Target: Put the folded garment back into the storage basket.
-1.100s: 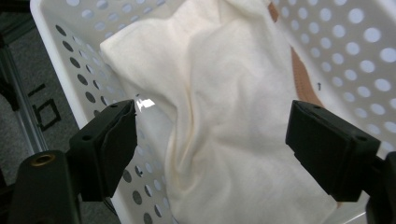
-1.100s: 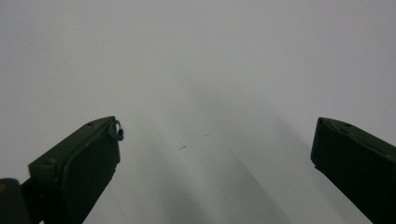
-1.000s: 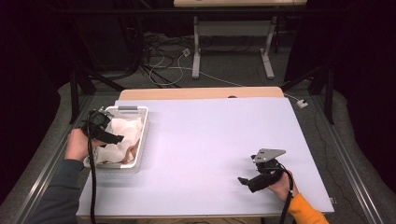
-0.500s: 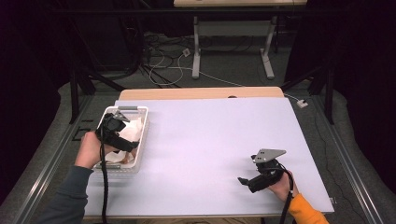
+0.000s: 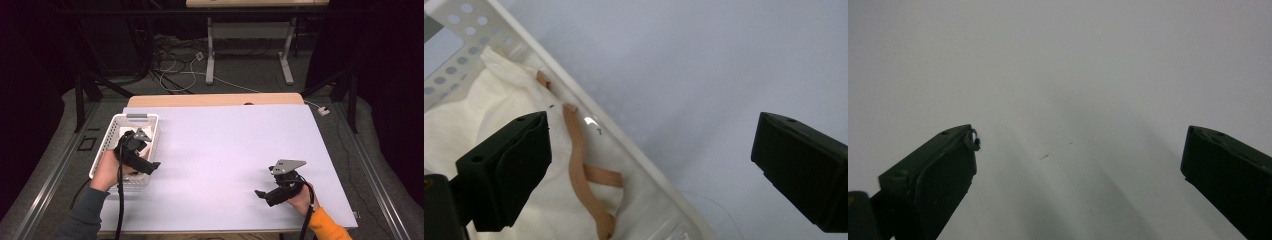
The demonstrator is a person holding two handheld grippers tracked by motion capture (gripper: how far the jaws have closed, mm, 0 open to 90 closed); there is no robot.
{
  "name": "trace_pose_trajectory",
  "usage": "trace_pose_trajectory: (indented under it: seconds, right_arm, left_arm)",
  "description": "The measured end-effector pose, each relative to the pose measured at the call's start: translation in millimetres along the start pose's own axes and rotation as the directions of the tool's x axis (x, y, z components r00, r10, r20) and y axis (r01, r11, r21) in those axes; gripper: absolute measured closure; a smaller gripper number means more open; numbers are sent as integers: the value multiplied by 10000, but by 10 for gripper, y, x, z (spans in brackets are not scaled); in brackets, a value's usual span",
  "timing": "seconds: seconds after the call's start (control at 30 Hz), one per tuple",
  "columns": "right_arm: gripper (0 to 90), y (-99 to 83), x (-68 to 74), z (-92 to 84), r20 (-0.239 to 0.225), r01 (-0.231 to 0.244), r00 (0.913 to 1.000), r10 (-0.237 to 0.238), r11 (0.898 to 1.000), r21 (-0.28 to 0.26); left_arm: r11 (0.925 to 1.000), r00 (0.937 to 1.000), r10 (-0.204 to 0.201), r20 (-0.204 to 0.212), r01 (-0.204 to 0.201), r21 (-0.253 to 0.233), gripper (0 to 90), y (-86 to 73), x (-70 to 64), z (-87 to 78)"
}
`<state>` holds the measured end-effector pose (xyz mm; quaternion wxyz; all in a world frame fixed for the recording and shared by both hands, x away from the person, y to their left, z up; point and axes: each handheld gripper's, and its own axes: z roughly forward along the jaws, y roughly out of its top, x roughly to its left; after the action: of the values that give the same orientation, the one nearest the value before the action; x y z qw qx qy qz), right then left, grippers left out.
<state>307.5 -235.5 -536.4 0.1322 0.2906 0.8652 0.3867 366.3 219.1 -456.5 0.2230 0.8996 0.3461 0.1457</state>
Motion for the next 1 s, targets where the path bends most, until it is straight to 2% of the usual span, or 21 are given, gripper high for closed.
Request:
trace_pose_trajectory:
  seconds: [0.03,0.3,0.4,0.53,0.6,0.63,0.87,1.0]
  right_arm:
    - [12,-1,-1,0,-6,-9,10000,9,10000,-7]
    - [12,-2,0,2,-39,-11,10000,11,10000,-45]
    - [12,-1,3,1,-43,-19,10000,19,10000,-46]
    - [12,-1,3,1,-48,-16,10000,16,10000,-47]
    - [12,-1,3,0,-59,-32,10000,31,10000,-76]
    - [12,-2,4,0,-71,-46,10000,45,10000,-75]
    - [11,-3,1,3,-83,-41,10000,41,10000,-82]
    - [12,-1,5,1,-82,-32,10000,32,10000,-67]
  left_arm:
    - [9999,9999,123,-15,-123,-25,18,3,-59,12]
    - [9988,9987,467,190,-463,-188,2,4,-246,52]
    - [9975,9973,675,284,-668,-244,1,12,-364,78]
    - [9958,9952,874,435,-861,-295,0,15,-439,93]
    - [9960,9950,821,565,-800,-387,0,8,-493,110]
    - [9952,9935,918,681,-892,-403,0,1,-534,132]
    - [9937,9904,1034,912,-990,-522,0,-62,-657,225]
    - [9938,9920,940,840,-885,-668,0,-106,-703,269]
